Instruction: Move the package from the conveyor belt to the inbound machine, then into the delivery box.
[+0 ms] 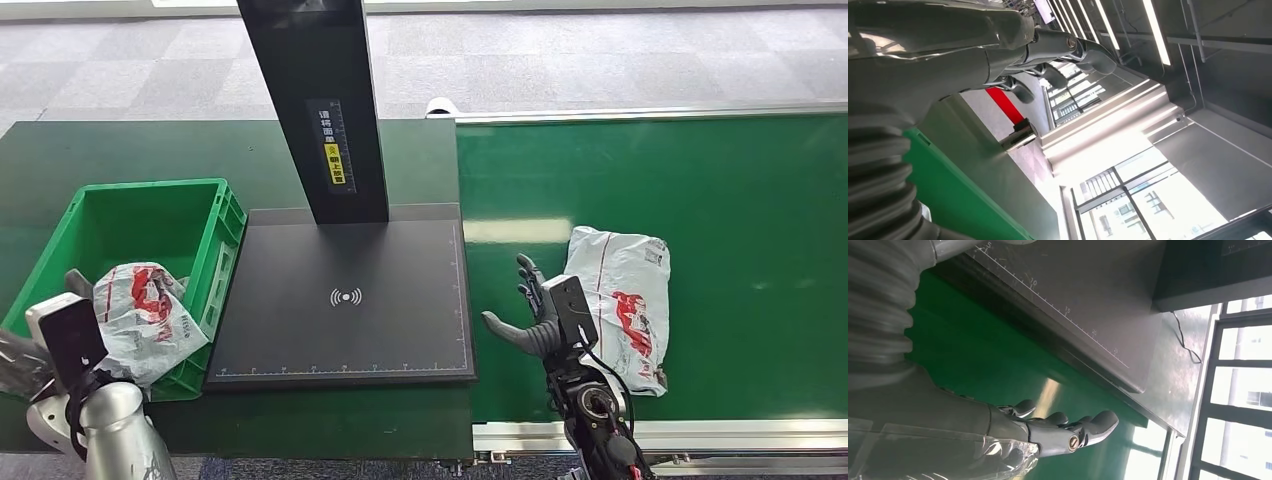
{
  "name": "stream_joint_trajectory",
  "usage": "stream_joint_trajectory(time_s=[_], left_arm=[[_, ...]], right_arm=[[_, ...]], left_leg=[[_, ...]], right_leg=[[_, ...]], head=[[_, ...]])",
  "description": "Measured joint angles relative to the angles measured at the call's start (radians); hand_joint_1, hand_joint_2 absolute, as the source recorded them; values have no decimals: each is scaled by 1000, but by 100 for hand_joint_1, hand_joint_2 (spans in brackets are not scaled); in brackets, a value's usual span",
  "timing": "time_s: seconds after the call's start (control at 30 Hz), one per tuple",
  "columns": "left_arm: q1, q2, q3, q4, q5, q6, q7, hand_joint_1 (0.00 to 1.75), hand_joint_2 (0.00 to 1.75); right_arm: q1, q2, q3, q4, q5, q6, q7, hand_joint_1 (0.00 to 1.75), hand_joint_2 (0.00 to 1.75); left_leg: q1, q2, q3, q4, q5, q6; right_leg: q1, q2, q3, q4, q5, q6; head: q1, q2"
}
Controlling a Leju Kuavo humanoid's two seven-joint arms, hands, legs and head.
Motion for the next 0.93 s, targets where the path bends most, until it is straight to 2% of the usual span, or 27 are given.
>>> stream_joint_trajectory(time_s=[0.27,0.43,0.57,0.73,0.83,0.9,0.93], left_arm=[[-2,-2,9,8,17,0,-1,0,0],[-2,-2,-4,-29,97,0,-2,0,0],[0,-2,-36,-91,196,0,-3,0,0],[3,-2,-71,-137,234,0,-4,0,0],[16,-1,-136,-157,285,0,-4,0,0],[28,1,-208,-161,307,-1,-4,0,87],[31,2,-227,-162,311,-1,-5,0,116]], right_arm=[[-2,2,0,0,6,8,3,0,175],[-9,5,0,1,7,15,3,0,175],[-17,6,0,8,7,21,0,0,175],[-23,9,0,15,7,25,-5,0,175],[-25,8,0,17,3,26,-13,0,175],[-28,8,0,18,-4,27,-16,0,175],[-29,8,0,18,-6,27,-16,0,175]], left_leg=[[0,0,0,0,0,0],[0,0,0,0,0,0],[0,0,0,0,0,0],[0,0,0,0,0,0],[0,-1,1,0,0,0],[0,-1,0,0,0,0],[0,-1,0,0,0,0]], right_leg=[[0,0,0,0,0,0],[0,0,0,0,0,0],[0,0,0,0,0,0],[0,0,0,0,0,0],[0,0,1,0,0,0],[0,0,1,0,0,0],[0,0,1,0,0,0]], head=[[0,0],[0,0],[0,0],[0,0],[0,0],[0,0],[0,0]])
